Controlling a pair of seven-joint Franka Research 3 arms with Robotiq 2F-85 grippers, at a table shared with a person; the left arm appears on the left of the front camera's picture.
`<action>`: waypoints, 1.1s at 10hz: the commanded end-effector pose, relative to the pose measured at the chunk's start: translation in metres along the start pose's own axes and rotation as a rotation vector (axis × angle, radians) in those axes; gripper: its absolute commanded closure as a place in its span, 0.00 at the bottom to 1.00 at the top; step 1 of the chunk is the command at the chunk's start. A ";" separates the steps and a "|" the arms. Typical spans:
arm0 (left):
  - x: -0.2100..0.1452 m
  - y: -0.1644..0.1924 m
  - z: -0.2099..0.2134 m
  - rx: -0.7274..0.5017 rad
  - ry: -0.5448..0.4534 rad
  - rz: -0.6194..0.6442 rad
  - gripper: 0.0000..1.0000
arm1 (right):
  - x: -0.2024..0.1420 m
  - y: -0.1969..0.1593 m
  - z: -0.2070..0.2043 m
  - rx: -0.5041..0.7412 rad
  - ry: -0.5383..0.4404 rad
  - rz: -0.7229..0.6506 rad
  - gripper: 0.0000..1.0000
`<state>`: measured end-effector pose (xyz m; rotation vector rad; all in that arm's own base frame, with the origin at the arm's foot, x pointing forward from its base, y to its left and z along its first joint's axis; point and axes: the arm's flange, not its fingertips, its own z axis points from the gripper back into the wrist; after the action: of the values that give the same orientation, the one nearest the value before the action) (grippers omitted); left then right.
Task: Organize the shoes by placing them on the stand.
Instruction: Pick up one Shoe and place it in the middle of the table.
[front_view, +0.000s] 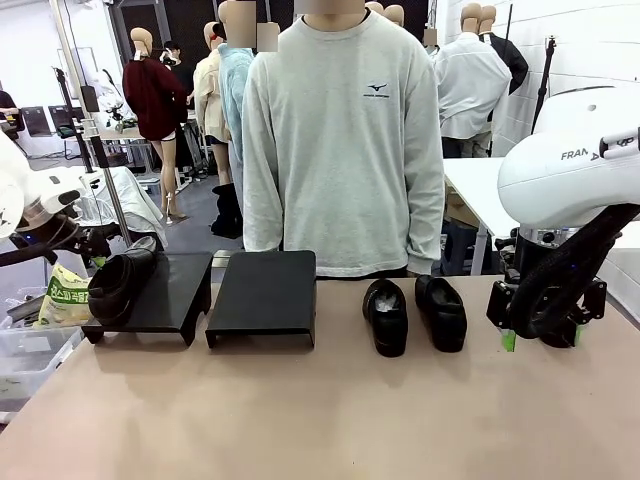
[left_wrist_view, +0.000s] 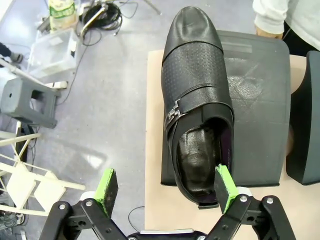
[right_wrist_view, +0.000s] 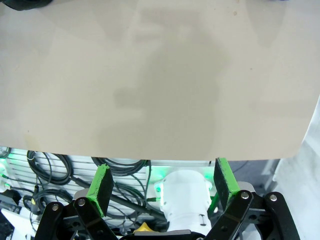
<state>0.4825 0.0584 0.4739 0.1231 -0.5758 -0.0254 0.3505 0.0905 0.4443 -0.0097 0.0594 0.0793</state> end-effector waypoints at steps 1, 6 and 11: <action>0.003 0.002 0.000 -0.002 -0.015 0.009 0.00 | 0.000 0.001 0.000 -0.001 0.000 -0.013 0.00; -0.003 -0.037 0.076 -0.146 -0.222 0.002 0.00 | 0.000 0.001 0.000 -0.001 0.000 -0.013 0.00; -0.019 -0.111 0.172 -0.272 -0.224 0.038 0.00 | 0.000 0.001 0.000 -0.001 0.000 -0.013 0.00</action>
<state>0.3816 -0.0573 0.6034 -0.0947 -0.8746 -0.1041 0.3505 0.0908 0.4445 -0.0102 0.0590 0.0800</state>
